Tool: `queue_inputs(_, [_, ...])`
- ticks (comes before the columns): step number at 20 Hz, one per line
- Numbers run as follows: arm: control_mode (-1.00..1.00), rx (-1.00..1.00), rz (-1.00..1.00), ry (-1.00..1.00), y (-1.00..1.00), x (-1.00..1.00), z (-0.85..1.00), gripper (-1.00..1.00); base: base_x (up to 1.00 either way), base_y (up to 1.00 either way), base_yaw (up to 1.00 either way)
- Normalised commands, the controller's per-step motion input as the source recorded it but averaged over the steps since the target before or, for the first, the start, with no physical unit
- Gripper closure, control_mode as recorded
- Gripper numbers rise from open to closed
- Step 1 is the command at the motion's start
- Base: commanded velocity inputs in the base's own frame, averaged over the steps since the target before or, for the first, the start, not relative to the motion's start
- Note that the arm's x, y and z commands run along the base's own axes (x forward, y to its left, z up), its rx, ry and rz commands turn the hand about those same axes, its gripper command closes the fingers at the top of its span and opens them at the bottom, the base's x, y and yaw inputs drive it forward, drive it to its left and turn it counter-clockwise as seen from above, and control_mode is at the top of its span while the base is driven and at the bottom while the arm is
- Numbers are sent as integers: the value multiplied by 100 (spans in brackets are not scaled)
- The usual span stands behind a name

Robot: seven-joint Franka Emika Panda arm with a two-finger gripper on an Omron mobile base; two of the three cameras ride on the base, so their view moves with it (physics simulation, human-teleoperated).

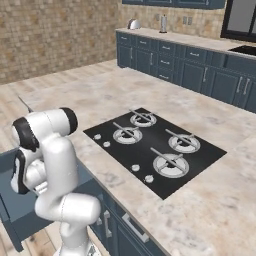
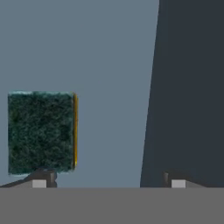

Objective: Restock the sink supplies by placing the sponge and soap dispenser on the counter and next to the sink. Make sure the soap dispenser is upright.

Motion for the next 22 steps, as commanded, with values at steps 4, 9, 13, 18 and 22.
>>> queue_inputs(4, [-100, 0, 0, 0, 0, 13, 0, -100, 0, 0, 0])
queue_inputs(9, [-100, 0, 1, 0, 2, 7, 0, -100, 0, 0, 0])
queue_inputs(13, [-100, 0, 3, 0, 0, 3, -9, -100, 0, 0, 0])
queue_inputs(18, [-100, 1, 3, -2, 0, 4, -20, -100, 0, 0, 0])
queue_inputs(22, [-100, 2, 3, -5, 2, 10, -22, -100, 0, 0, 0])
